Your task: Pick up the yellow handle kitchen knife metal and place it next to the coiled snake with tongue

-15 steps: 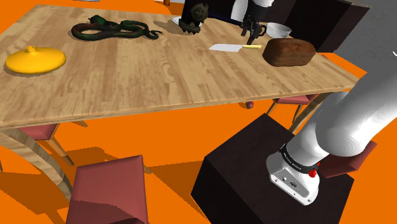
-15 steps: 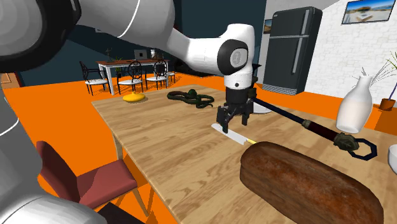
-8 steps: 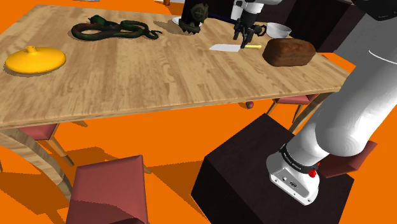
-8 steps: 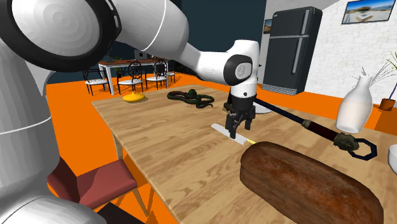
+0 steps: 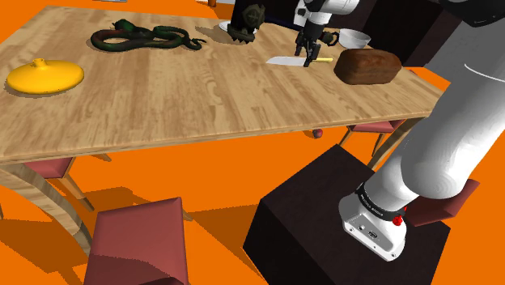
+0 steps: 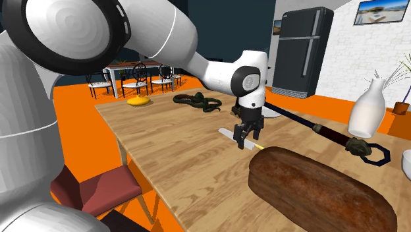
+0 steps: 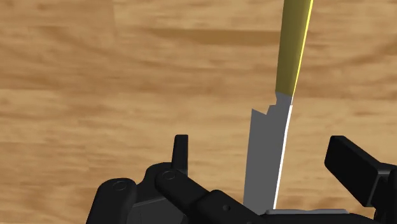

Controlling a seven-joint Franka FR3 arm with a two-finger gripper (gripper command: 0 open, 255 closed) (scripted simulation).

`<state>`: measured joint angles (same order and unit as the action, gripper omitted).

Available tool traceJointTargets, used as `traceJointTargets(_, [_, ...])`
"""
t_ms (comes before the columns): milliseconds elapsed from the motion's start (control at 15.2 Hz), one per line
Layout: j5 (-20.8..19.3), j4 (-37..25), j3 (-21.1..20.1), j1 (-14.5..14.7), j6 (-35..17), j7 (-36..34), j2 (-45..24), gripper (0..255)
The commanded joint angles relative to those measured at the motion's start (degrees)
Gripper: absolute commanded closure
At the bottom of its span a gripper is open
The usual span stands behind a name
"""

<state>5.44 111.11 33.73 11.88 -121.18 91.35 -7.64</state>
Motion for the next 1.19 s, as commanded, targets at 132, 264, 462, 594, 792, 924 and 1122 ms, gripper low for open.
traceJointTargets(132, [0.02, 0.0, 0.0, 0.0, -0.02, 0.01, -0.02, 0])
traceJointTargets(264, [0.02, 0.0, 0.0, 0.0, -0.02, 0.01, -0.02, 255])
traceJointTargets(462, [0.02, 0.0, 0.0, 0.0, -0.02, 0.01, -0.02, 255])
traceJointTargets(594, [0.02, -0.01, 0.0, -0.01, -0.02, 0.01, -0.03, 255])
traceJointTargets(792, [0.03, 0.0, 0.0, -0.01, -0.03, 0.02, -0.03, 255])
traceJointTargets(924, [-0.4, -0.97, 0.06, 0.08, 1.39, -0.28, 0.53, 255])
traceJointTargets(1122, [-0.96, -2.52, 0.13, 0.18, 3.54, -0.67, 1.27, 255])
